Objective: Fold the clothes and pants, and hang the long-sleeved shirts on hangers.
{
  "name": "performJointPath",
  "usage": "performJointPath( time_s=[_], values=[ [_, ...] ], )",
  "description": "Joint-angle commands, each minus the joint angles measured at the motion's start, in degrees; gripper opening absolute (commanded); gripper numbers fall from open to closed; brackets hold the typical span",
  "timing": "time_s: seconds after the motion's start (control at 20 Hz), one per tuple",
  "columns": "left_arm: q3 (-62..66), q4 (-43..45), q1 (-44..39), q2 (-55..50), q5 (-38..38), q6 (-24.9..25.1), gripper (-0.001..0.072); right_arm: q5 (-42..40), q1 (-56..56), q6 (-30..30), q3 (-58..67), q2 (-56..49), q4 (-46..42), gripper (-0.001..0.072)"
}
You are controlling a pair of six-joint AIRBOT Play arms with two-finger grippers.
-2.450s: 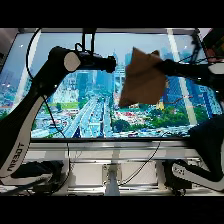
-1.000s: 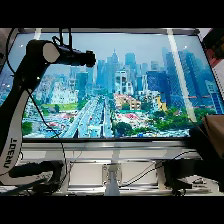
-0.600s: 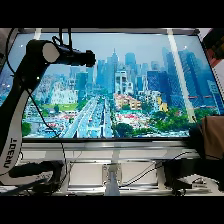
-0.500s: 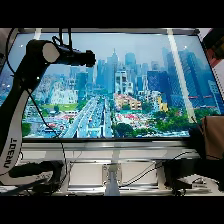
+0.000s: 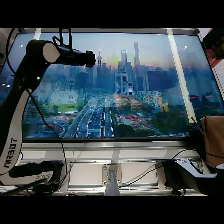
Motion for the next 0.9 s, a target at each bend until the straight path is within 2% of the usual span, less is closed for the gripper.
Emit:
performJointPath(
  time_s=[0.0, 0.1, 0.35, 0.85],
  values=[
    [0.0, 0.0, 0.0, 0.0, 0.0, 0.0, 0.0464, -0.5, 18.3, -1.8, 0.3, 0.0, -4.7, 0.0208],
    [0.0, 0.0, 0.0, 0.0, 0.0, 0.0, 0.0464, -0.3, 24.5, -1.8, 0.3, 0.0, -5.4, 0.0146],
    [0.0, 0.0, 0.0, 0.0, 0.0, 0.0, 0.0464, 3.0, 31.1, -1.8, 0.2, 0.0, -6.6, 0.0148],
    [0.0, 0.0, 0.0, 0.0, 0.0, 0.0, 0.0464, 2.2, 31.1, -1.8, 0.2, 0.0, -6.1, 0.0148]
  ],
)
